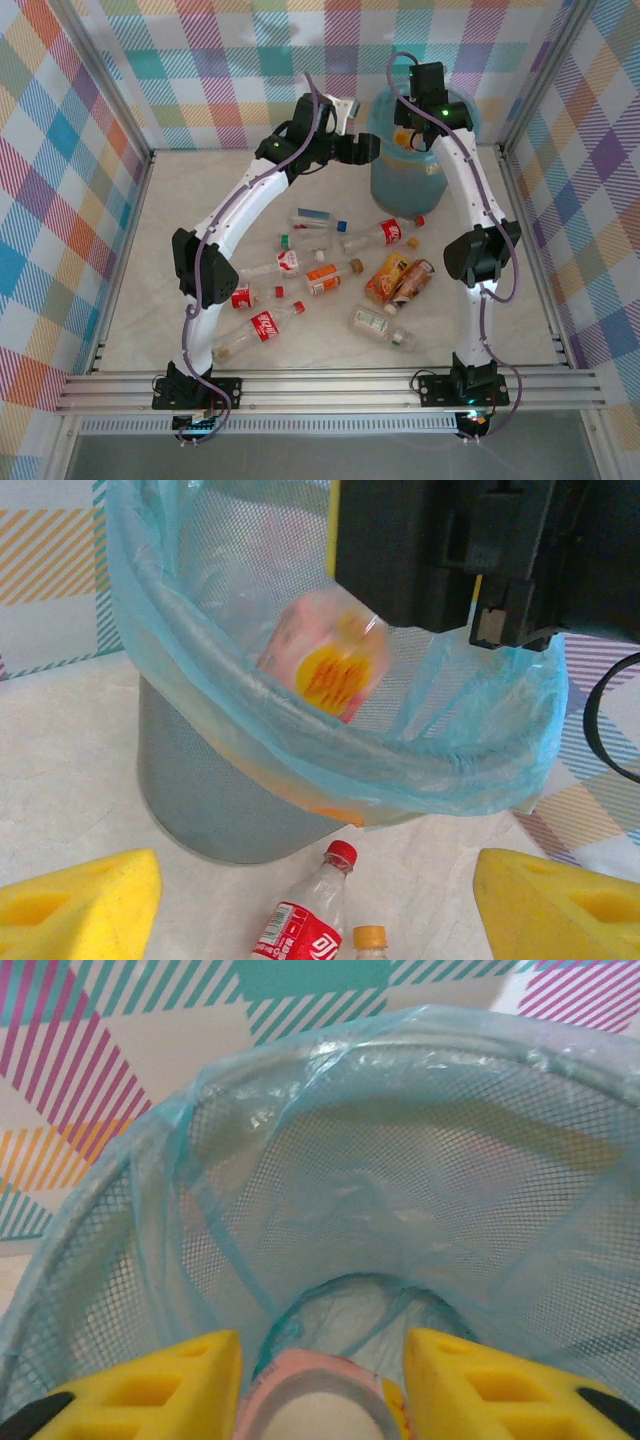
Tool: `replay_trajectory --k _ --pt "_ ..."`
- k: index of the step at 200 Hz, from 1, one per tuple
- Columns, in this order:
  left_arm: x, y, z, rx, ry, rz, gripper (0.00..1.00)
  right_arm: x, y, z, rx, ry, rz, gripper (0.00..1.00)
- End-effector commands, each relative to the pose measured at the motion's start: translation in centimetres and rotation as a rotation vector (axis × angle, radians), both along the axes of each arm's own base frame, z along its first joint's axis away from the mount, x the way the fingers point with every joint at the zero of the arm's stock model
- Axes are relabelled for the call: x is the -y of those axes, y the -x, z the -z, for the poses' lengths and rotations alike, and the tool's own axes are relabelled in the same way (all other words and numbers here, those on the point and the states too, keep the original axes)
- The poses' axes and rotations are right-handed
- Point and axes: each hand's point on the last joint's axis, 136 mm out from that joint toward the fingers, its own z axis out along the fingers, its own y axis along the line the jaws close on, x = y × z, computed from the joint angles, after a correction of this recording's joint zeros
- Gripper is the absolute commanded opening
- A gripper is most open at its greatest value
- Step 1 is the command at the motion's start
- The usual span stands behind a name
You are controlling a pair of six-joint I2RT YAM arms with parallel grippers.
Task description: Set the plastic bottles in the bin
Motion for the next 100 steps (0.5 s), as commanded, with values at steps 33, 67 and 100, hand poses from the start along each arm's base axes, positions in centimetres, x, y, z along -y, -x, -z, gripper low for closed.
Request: replay_trajectory --k 33,67,100 --pt "-1.1 0.4 -2.5 0.051 0.014 0.002 0.81 -1.0 0.5 -1.5 0.023 -0.047 -0.029 0.51" --pt "-1.5 0.7 -3.4 0.069 0.012 -0.003 0.81 -1.1 1.1 -3.2 0.047 -0.066 -0.043 0.50" --pt "-2.2 1.4 -4.3 0.086 -0.004 -0.008 0.80 -1.2 2.2 -5.2 0.073 -0.096 -0.058 0.50"
